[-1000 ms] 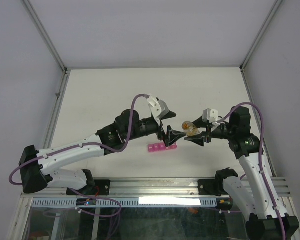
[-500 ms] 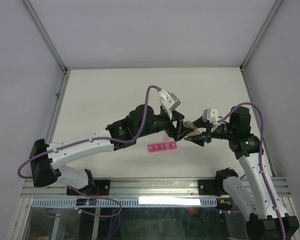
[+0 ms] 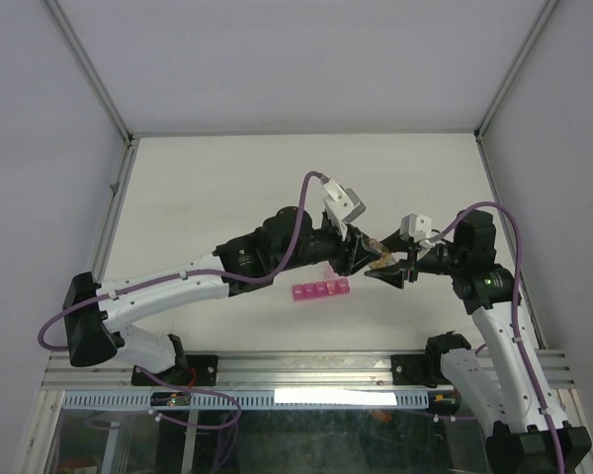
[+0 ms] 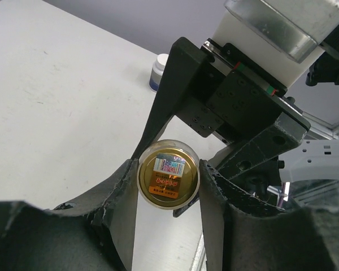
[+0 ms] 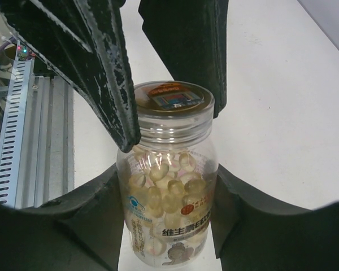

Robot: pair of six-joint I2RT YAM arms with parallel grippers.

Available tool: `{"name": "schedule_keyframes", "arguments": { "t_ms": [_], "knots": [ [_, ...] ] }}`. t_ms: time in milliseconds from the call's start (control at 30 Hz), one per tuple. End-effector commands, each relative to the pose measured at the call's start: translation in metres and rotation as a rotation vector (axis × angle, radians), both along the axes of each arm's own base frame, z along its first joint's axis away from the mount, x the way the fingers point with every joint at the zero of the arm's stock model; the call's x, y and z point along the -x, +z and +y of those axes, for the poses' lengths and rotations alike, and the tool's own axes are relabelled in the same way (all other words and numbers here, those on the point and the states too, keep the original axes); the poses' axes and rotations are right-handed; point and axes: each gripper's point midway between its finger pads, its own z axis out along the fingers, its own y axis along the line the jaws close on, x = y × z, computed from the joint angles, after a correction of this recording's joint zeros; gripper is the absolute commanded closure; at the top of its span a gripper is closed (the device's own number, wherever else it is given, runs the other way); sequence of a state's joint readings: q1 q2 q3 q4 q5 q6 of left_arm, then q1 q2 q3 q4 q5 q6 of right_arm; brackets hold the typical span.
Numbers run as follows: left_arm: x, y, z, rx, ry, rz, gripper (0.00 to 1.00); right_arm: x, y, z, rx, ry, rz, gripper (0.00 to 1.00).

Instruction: Sort the pills into containers

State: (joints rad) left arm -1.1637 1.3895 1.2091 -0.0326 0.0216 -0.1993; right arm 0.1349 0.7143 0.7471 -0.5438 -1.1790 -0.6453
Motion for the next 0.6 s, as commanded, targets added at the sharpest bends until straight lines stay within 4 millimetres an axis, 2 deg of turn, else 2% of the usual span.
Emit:
{"name": "schedule_keyframes", "arguments": {
  "t_ms": [0, 133, 233, 433, 467, 567],
  "knots": [
    [0.011, 0.024, -0.002, 0.023, -0.091, -0.087, 0.9, -0.001, 0.019, 0.002, -0.023, 0.019, -0.071, 1.0],
    [0.023, 0.021, 0.0, -0.001, -0.188, -0.181, 1.0, -0.001, 0.019, 0.002, -0.023, 0.017, -0.07, 1.0],
    [0.027, 0.016, 0.001, -0.017, -0.244, -0.223, 1.0, -0.001, 0.018, 0.002, -0.024, 0.02, -0.068, 1.0],
    [0.024, 0.012, 0.001, -0.014, -0.273, -0.192, 1.0, -0.001, 0.018, 0.002, -0.025, 0.021, -0.066, 0.98],
    [0.023, 0.012, 0.001, -0.011, -0.268, -0.185, 1.0, -0.001, 0.018, 0.002, -0.025, 0.022, -0.067, 0.91],
    [0.02, 0.012, 0.003, -0.009, -0.254, -0.171, 1.0, 0.0, 0.018, 0.002, -0.026, 0.024, -0.072, 0.52]
  ]
}}
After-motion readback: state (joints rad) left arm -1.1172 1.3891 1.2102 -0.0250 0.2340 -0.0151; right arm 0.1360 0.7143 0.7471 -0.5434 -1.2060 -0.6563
